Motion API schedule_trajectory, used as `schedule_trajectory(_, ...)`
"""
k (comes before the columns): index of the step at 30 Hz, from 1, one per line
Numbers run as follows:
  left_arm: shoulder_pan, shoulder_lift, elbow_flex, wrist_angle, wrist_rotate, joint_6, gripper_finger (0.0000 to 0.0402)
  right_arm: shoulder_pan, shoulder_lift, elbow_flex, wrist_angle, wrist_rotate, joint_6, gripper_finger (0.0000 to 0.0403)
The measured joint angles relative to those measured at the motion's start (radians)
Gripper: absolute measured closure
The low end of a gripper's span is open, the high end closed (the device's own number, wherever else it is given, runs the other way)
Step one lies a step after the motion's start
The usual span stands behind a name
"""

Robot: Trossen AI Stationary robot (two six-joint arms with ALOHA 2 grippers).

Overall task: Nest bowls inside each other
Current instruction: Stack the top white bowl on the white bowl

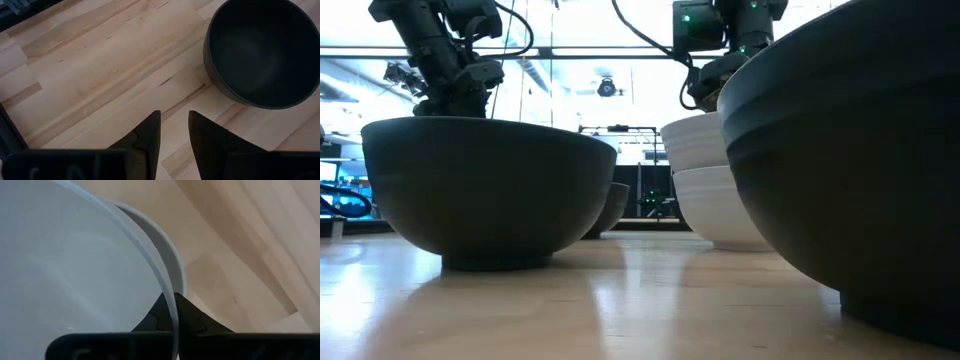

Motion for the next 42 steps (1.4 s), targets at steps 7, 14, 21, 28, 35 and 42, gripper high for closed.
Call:
schedule_trajectory(7, 0.0, 0.0, 0.0, 0.0, 0.0, 0.0, 0.0294, 0.009, 0.0, -0.083, 0.056, -0.035, 0.001, 0.0401)
schedule_trajectory(14, 0.0, 0.0, 0.0, 0.0, 0.0, 0.0, 0.0294, 0.015, -0.001, -0.145, 0.126, -0.078, 0.003, 0.0401)
schedule_trajectory(21, 0.0, 0.0, 0.0, 0.0, 0.0, 0.0, 0.0294, 0.015, -0.002, -0.151, 0.14, -0.081, 0.009, 0.0387)
schedule_trajectory(28, 0.0, 0.0, 0.0, 0.0, 0.0, 0.0, 0.0294, 0.015, -0.004, -0.149, 0.14, -0.086, 0.009, 0.0352)
schedule_trajectory(35, 0.0, 0.0, 0.0, 0.0, 0.0, 0.0, 0.0294, 0.015, -0.032, -0.149, 0.126, -0.094, 0.024, 0.0315)
schedule_trajectory(42, 0.0, 0.0, 0.0, 0.001, 0.0, 0.0, 0.0294, 0.015, -0.1, -0.149, 0.096, -0.096, 0.053, 0.029)
